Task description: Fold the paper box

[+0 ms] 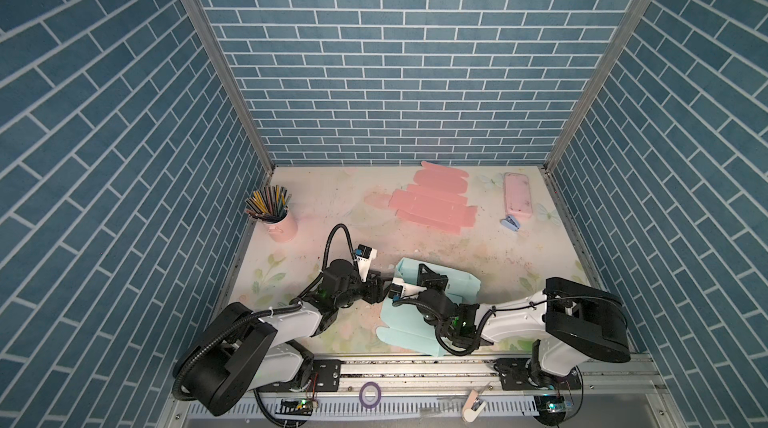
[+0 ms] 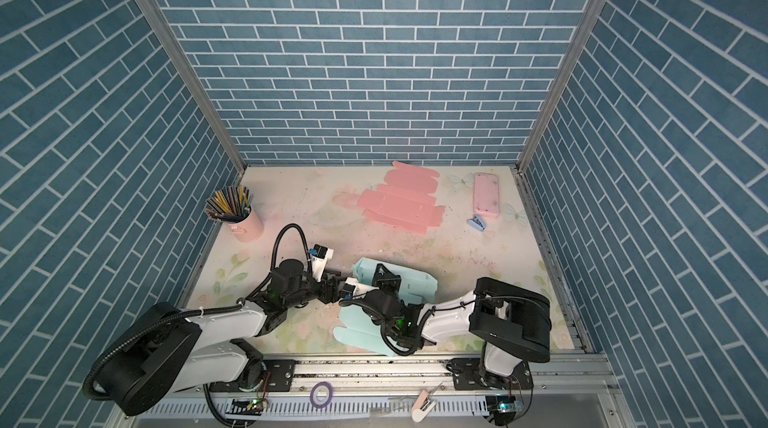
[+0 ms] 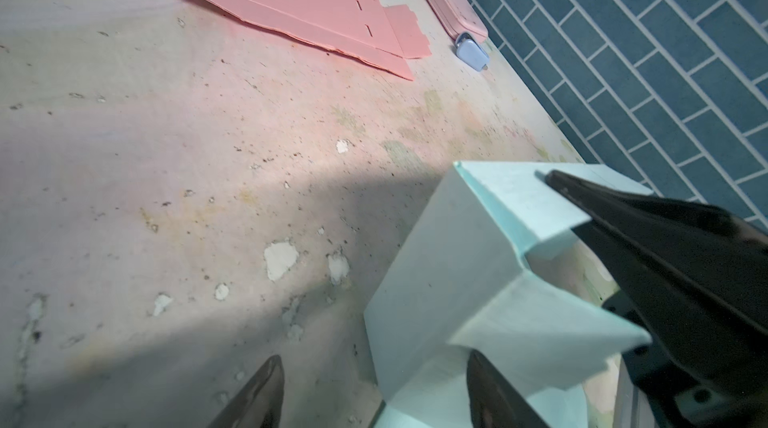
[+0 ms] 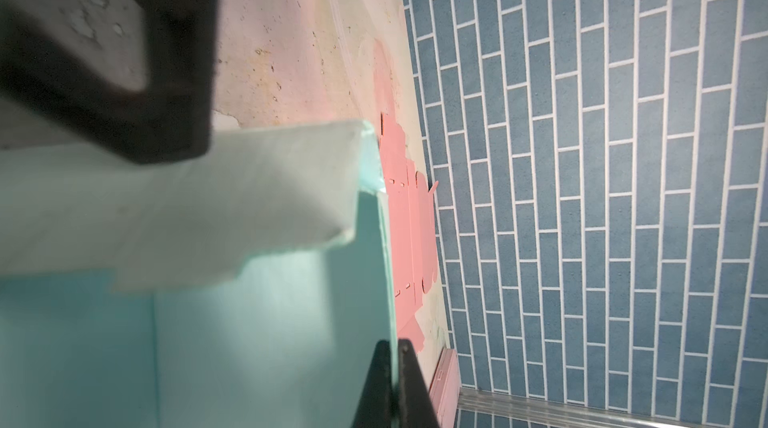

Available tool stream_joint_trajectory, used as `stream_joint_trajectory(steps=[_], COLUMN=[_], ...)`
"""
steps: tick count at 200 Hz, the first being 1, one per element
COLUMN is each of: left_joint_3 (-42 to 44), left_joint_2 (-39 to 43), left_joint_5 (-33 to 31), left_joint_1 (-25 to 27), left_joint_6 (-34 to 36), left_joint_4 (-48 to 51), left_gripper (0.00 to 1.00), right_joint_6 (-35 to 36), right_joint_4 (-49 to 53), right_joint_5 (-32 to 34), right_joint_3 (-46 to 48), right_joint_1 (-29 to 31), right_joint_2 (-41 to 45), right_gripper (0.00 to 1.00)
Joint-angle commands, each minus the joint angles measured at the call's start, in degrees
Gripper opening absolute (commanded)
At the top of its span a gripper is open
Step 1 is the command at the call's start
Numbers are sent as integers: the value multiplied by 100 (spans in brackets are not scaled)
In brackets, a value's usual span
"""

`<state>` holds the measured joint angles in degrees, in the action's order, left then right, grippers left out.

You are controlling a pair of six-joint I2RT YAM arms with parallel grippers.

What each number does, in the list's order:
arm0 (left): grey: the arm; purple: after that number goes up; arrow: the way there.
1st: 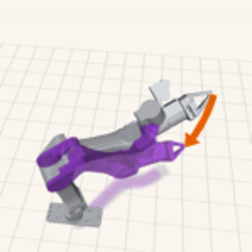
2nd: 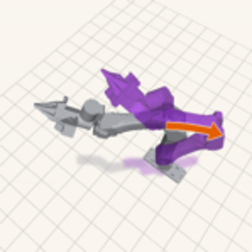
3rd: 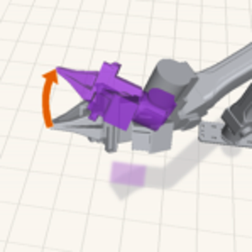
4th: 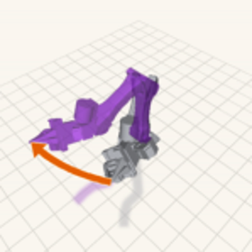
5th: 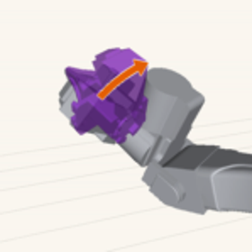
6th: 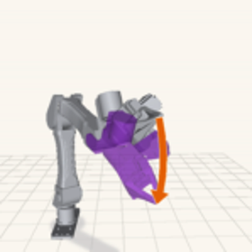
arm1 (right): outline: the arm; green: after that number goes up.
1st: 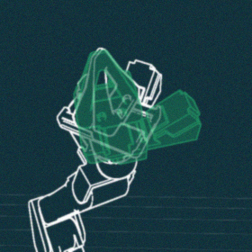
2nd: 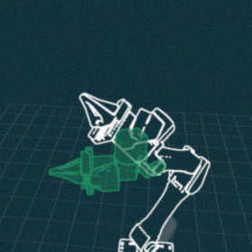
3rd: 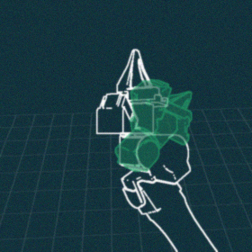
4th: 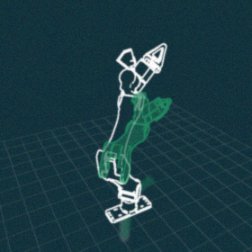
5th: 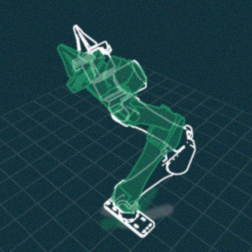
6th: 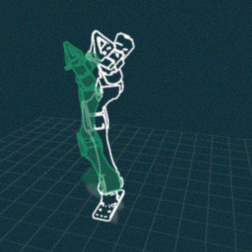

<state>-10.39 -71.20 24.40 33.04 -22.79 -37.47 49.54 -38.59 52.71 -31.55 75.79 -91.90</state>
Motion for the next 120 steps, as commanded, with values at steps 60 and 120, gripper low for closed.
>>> stream_joint_trajectory(steps=[60, 120], left_joint_3=[24, 48], left_joint_2=[357, 2847], left_joint_5=[-672, -337], left_joint_1=[450, 197], left_joint_6=[176, -112], left_joint_4=[-95, 1386], left_gripper=[73, 85], right_joint_6=[-19, -277], right_joint_4=[107, 359], right_joint_5=[-52, -79], right_joint_3=[-171, -44], right_joint_1=[6, -47], right_joint_2=[23, 427], right_gripper=[0, 0])
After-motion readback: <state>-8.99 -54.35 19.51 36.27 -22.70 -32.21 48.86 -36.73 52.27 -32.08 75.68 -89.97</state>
